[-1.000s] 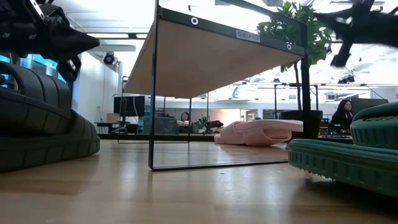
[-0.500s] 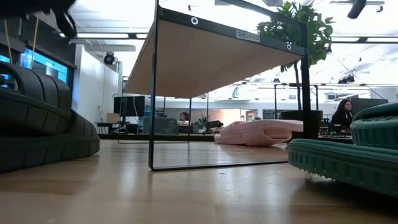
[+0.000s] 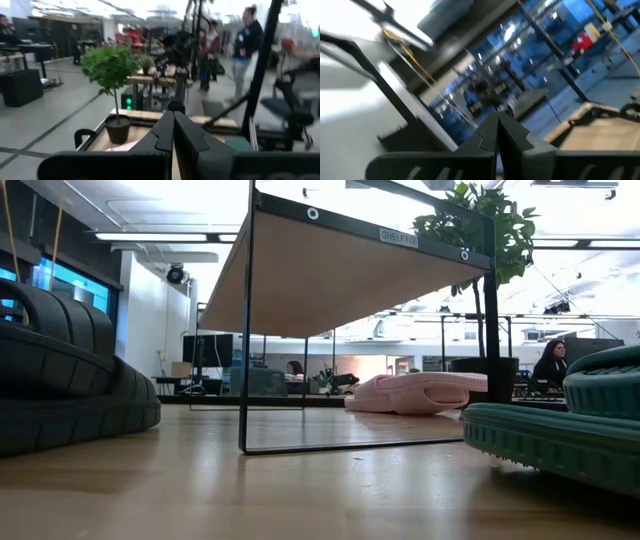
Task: Pick and place slides into the shelf
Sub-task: Put the blue pair of slides on the shelf
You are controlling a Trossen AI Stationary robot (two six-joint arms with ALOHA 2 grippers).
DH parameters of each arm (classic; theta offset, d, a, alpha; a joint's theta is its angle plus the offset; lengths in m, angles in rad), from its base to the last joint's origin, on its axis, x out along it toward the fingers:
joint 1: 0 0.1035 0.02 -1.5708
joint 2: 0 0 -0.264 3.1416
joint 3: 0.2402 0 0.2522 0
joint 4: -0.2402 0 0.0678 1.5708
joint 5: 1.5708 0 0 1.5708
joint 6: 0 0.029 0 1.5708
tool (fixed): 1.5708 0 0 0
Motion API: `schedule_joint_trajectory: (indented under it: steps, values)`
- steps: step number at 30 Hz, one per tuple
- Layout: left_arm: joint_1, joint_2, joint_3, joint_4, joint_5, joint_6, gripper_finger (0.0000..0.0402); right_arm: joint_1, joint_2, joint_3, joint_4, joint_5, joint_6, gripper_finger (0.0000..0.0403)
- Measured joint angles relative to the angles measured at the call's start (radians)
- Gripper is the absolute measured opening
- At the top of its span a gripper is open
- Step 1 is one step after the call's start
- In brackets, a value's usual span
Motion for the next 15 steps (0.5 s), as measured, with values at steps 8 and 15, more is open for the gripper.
schedule_joint_trajectory:
  steps: [8,15]
  values:
    - [0.0,0.214,0.237,-0.161,0.077,0.084,0.0001,0.0,0.209,0.259,-0.363,-0.099,-0.035,0.0]
    - [0.0,0.284,0.286,-0.203,0.114,0.085,0.0001,0.05,0.341,0.467,-0.65,-0.154,-0.032,0.0]
